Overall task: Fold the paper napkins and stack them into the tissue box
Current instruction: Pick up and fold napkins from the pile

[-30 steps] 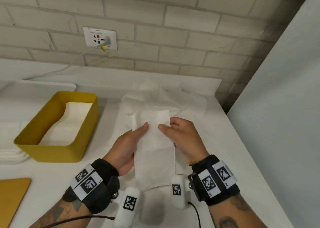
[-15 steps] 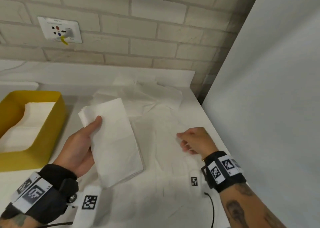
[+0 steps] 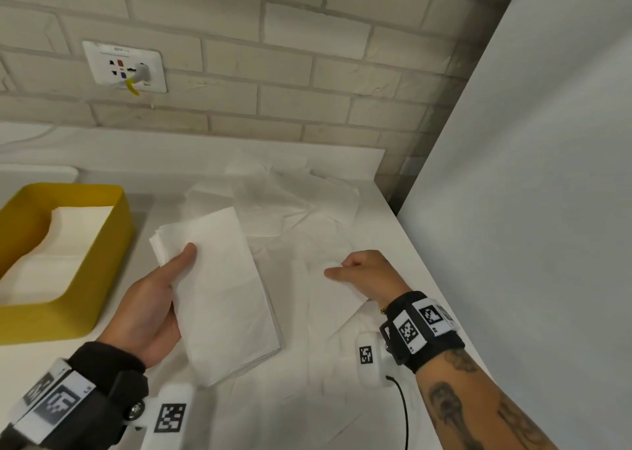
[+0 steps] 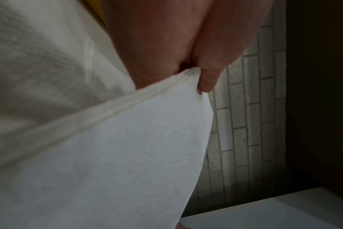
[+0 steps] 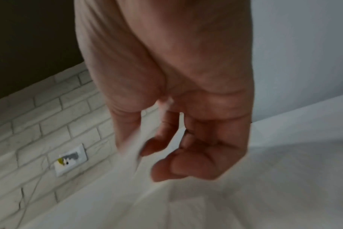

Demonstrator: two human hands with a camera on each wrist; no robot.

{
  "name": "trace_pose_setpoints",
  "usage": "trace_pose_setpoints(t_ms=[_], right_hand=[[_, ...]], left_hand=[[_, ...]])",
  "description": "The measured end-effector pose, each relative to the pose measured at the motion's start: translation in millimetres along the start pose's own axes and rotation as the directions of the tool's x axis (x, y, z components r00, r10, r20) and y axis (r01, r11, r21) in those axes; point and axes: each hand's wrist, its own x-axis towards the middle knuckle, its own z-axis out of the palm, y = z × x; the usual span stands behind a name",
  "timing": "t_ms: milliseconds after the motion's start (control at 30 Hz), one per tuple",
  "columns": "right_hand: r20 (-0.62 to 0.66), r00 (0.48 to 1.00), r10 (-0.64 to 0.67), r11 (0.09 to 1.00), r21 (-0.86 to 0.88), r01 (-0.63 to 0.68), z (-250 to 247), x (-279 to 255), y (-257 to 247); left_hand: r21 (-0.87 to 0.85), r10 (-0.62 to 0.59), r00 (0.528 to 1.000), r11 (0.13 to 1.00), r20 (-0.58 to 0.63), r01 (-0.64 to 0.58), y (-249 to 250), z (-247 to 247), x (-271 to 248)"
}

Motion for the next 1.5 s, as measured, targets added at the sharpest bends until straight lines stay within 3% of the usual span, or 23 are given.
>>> trace_pose_setpoints(t_ms=[100, 267, 433, 533, 633, 700, 767, 867, 1033, 1300, 1433, 1500], right_hand=[[-0.049, 0.999, -0.021, 0.985, 0.171, 0.029, -2, 2, -12], [-0.112, 0.974, -0.198, 0.958, 0.187, 0.217, -10, -1, -52], [-0.104, 0.859, -0.502, 0.805, 0.309, 0.507, -15, -22, -119], [-0.113, 0.803, -0.585, 0.614, 0.585, 0.529, -8, -41, -140], [-0.118, 0.783, -0.611, 0.337, 0.856, 0.392, -4, -55, -138], [-0.121, 0.783, -0.61, 0.254, 0.906, 0.338, -2, -58, -131], [-0.116, 0.825, -0.554, 0.302, 0.895, 0.328, 3, -55, -116], [-0.097, 0.894, -0.437, 0.493, 0.805, 0.328, 20, -50, -82], [-0.082, 0.939, -0.334, 0.687, 0.661, 0.302, 49, -53, -33], [-0.094, 0.955, -0.28, 0.852, 0.434, 0.292, 56, -56, -10], [-0.021, 0.977, -0.213, 0.84, 0.506, 0.194, 44, -53, -28], [-0.043, 0.984, -0.176, 0.845, 0.505, 0.173, 38, -47, -36]], left_hand=[[-0.008, -0.009, 1.0, 1.0, 0.005, 0.01, 0, 0, -1], [-0.006, -0.062, 0.997, 0.998, 0.053, 0.062, -1, 8, -4], [0.014, -0.121, 0.988, 0.993, 0.092, 0.121, -5, 20, -7], [0.017, -0.139, 0.986, 0.99, 0.097, 0.138, -7, 22, -4], [0.001, -0.15, 0.984, 0.989, 0.097, 0.151, -8, 17, -1], [-0.022, -0.15, 0.984, 0.988, 0.1, 0.153, -8, 12, 1], [-0.038, -0.136, 0.986, 0.989, 0.095, 0.14, -10, 8, 2], [-0.048, -0.113, 0.99, 0.992, 0.088, 0.118, -13, 4, 5], [-0.086, -0.113, 0.993, 0.989, 0.045, 0.117, -12, 1, 4], [-0.127, -0.09, 0.994, 0.987, 0.058, 0.097, -22, -8, 7], [-0.119, -0.068, 0.995, 0.99, 0.068, 0.076, -19, -11, 8], [-0.161, -0.064, 0.992, 0.983, 0.112, 0.082, -20, -10, 9]])
